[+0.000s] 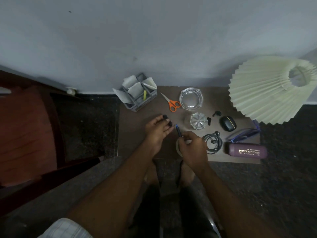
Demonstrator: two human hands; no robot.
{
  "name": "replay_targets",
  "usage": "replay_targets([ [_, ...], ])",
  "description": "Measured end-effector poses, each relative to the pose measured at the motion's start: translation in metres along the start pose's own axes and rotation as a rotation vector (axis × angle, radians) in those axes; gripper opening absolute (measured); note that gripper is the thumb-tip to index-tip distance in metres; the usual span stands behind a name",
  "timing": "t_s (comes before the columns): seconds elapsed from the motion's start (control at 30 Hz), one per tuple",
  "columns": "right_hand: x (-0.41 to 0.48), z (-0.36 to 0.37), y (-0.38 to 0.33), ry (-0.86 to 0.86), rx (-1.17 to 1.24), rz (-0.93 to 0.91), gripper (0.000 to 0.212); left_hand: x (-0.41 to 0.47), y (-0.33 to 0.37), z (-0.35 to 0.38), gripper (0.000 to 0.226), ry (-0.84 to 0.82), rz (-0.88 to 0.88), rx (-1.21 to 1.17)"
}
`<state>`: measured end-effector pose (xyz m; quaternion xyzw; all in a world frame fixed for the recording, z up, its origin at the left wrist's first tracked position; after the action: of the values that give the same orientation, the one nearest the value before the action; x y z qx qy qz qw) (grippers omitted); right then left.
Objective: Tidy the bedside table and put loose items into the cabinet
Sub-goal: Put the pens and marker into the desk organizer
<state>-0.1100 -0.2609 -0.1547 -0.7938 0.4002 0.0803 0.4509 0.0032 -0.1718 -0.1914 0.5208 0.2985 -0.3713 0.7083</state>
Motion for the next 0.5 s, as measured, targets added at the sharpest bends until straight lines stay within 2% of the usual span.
replay_targets([
  [0.1, 0.002, 0.008, -0.005, -0.118, 0.179, 0.088, 0.012, -0.001, 0.007, -0.011, 0.014, -0.023, 0.016, -0.033],
  [0.27, 0.006, 0.019, -0.011, -0.182, 0.192, 0.054, 0.022, -0.003, 0.017, -0.03, 0.013, -0.018, 0.055, -0.092],
  [0.43, 0.006, 0.028, -0.024, -0.195, 0.186, 0.01, 0.011, -0.007, 0.024, -0.041, 0.016, -0.013, 0.079, -0.052],
  [0.5, 0.008, 0.03, -0.028, -0.184, 0.183, -0.002, 0.015, -0.009, 0.028, -0.043, 0.017, -0.027, 0.095, -0.049],
])
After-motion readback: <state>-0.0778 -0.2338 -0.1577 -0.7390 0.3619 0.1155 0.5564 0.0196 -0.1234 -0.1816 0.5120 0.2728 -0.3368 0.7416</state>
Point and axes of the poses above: each hand's wrist, its own x-axis towards the middle knuckle, its own z-axis out of the palm, y = z × x, the point moved 1 cm from there along x, towards the middle knuckle, and after that the axes turned 2 degrees about -y, right-handed, at the moved point
